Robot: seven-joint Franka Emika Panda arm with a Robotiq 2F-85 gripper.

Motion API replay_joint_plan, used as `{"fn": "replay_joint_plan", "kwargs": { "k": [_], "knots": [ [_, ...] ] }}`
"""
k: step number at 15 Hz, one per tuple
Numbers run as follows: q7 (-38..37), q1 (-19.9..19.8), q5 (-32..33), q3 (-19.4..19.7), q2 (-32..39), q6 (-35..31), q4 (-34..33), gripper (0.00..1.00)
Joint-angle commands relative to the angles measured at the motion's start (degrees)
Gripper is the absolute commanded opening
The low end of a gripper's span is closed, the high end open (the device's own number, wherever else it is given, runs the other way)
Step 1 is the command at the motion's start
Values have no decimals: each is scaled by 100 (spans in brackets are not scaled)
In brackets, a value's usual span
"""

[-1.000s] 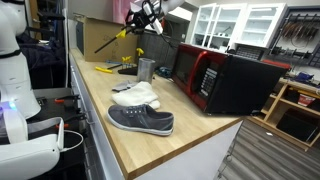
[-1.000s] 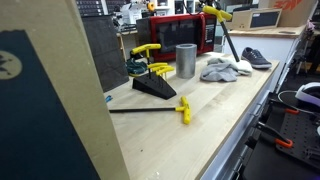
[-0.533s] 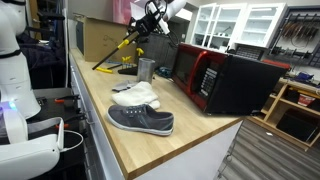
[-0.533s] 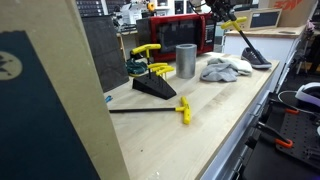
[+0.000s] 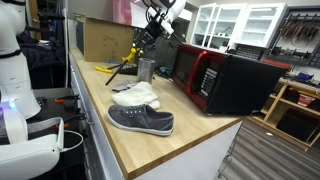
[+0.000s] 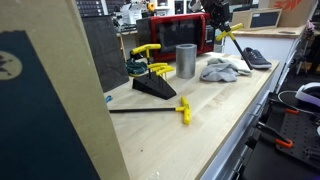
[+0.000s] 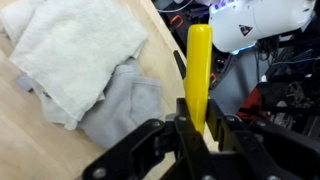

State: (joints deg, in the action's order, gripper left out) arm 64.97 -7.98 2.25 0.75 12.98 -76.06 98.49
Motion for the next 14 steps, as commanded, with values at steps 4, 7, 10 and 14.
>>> {"fn": "replay_joint_plan", "kwargs": {
  "k": [4, 7, 10, 14],
  "knots": [
    [-980, 70, 24, 91, -214, -1349, 673, 6],
    [-1118, 30, -252, 73, -256, -1442, 705, 6],
    [-1038, -56, -789, 87, -285, -1458, 740, 6],
    [-907, -195, -1774, 127, -330, -1524, 876, 6]
  ]
}}
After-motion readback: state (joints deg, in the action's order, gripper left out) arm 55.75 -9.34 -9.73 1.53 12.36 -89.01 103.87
